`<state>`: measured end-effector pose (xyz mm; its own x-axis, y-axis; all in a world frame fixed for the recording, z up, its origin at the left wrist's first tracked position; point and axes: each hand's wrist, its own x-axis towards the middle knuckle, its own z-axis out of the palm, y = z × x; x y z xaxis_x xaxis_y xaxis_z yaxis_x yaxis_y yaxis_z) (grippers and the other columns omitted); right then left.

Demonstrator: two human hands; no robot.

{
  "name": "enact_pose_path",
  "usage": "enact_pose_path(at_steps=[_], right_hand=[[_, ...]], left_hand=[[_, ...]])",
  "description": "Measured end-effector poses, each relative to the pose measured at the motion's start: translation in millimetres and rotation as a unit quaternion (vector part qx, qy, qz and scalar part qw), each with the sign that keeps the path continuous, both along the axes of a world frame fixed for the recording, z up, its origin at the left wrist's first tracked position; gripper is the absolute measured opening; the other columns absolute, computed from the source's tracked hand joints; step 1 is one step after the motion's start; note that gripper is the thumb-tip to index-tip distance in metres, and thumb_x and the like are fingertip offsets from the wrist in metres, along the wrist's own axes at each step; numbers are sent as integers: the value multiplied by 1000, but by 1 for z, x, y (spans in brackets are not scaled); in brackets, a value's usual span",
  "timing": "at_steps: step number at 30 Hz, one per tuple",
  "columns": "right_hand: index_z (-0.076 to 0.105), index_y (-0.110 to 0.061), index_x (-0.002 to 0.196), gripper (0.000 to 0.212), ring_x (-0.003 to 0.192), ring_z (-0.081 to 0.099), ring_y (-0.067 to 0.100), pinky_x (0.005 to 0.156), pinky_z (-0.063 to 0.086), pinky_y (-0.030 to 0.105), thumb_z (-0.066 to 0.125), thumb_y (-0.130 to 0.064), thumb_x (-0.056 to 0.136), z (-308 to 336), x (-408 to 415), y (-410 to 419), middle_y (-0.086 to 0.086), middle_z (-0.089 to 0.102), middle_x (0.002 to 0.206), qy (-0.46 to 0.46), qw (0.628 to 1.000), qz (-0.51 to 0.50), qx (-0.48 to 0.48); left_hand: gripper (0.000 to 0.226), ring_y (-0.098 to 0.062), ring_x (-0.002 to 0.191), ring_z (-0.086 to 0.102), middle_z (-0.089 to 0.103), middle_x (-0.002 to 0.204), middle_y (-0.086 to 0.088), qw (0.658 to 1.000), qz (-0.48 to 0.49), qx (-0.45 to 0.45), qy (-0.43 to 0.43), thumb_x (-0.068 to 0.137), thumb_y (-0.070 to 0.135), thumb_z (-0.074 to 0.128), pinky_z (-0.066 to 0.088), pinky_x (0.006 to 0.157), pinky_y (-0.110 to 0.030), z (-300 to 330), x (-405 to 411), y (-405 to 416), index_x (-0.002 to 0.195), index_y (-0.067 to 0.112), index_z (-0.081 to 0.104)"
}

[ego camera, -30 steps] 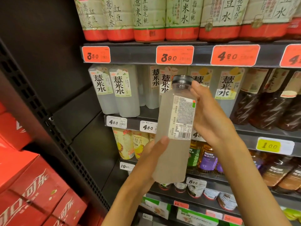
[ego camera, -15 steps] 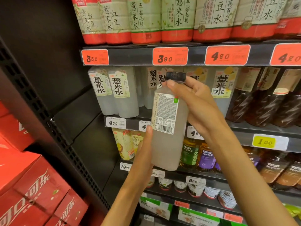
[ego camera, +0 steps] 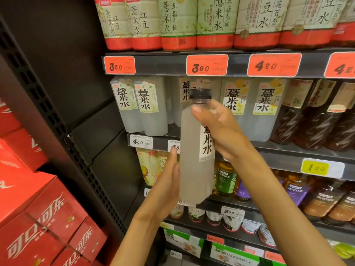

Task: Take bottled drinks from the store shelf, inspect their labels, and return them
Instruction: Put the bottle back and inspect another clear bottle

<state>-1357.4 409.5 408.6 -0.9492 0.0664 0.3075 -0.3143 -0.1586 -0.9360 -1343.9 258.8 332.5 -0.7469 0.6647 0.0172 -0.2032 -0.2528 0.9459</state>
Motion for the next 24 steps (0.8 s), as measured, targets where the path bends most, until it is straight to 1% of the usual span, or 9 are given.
enact_pose_path(at_steps=[3,6,10,12,14,17,20,21,24], right_hand=[[60,-20,114,44,83,73,15,65,56,27,76,-38,76,0,-1,-3,-2,75,91,-16,998,-62,15],[62,-18,111,56,82,72,14,65,55,24,73,-50,66,3,0,0,0,75,88,-58,997,-53,19],[69,-19,100,38,95,69,18,84,56,31,65,-47,76,0,2,13,5,74,99,-79,993,25,-87],[68,-15,107,43,107,65,25,93,52,41,66,-46,76,-5,2,15,11,70,112,-86,978,74,-174],[65,-10,113,52,113,62,31,99,47,49,67,-46,74,-7,2,14,16,67,116,-100,965,109,-217],[62,-10,119,57,107,65,31,89,53,47,68,-44,73,-5,1,19,16,68,115,-136,965,88,-205],[63,-12,118,59,103,67,31,77,56,44,72,-43,69,-6,-1,25,19,66,118,-180,956,70,-219],[63,-11,118,61,101,67,31,75,57,44,73,-43,67,-7,0,25,20,66,119,-192,952,70,-230],[62,-10,121,64,99,69,32,77,58,47,66,-52,73,-10,0,23,20,67,116,-236,933,72,-263]], left_hand=[[62,-11,125,52,57,134,9,999,22,-24,42,79,78,42,49,97,-28,-3,4,-1,133,49,47],[63,-15,116,60,63,125,5,999,30,-18,37,70,81,53,53,88,-30,-3,9,2,125,51,53],[76,-29,95,65,64,113,-19,995,-54,71,-52,81,72,48,54,81,-41,5,12,2,136,18,50],[81,-30,88,65,62,107,-23,986,-106,91,-88,84,70,46,54,77,-42,7,15,3,137,9,47],[80,-35,93,64,60,112,-27,980,-127,106,-114,86,68,44,54,80,-45,8,19,6,140,9,43],[66,-36,115,58,55,132,-21,989,-87,79,-87,87,67,36,49,94,-52,7,21,8,140,28,44],[50,-21,121,57,60,131,-2,996,-66,44,-51,89,64,31,53,89,-35,10,23,4,130,45,51],[51,-22,121,57,61,131,-2,995,-69,44,-61,87,64,36,53,88,-34,12,24,2,131,43,51],[75,-39,123,52,54,135,-20,988,-107,68,-84,79,62,61,53,91,-47,22,27,0,142,26,43]])
